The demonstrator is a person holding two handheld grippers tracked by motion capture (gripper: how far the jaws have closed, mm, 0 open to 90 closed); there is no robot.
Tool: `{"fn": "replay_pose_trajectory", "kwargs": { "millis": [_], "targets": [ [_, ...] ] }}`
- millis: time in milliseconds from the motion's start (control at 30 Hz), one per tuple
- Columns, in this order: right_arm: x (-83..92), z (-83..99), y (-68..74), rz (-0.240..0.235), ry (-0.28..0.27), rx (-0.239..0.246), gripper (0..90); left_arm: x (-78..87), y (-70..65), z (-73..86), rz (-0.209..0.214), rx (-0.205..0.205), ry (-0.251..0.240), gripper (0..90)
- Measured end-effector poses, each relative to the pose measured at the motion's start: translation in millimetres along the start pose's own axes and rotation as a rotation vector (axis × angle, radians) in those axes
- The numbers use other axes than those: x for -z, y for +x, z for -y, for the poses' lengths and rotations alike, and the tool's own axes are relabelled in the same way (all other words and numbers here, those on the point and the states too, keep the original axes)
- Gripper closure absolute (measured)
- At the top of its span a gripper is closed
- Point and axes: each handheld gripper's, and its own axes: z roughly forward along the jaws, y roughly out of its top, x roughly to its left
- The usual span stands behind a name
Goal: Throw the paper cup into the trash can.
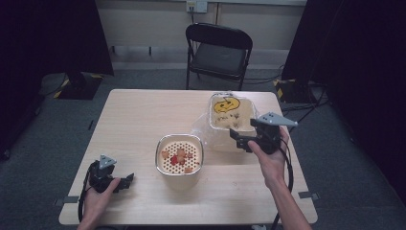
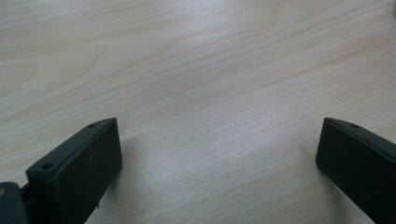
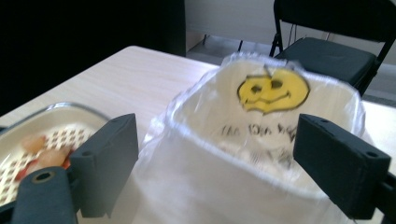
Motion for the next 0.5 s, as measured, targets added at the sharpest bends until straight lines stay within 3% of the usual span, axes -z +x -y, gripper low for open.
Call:
{"fn": "replay_pose_trajectory", "kwargs": {
  "millis": [167,233,333,500],
  "targets": [
    [5.9,24.0,4.3,-0.005,0.028,-0.004,13.6,0.0,0.0,0.0,0.0,0.0,0.0,0.0],
    [8.9,45.6,5.2,-0.017,0.057,-0.018,13.6,0.0,0.0,0.0,0.0,0.0,0.0,0.0],
    [11.0,58.5,4.2,-0.016,0.055,-0.045,13.7,0.0,0.0,0.0,0.0,-0.001,0.0,0.0],
    [9.3,96.0,4.9,-0.014,0.101,-0.068,13.7,0.0,0.1,0.0,0.0,-0.001,0.0,0.0]
  ]
}}
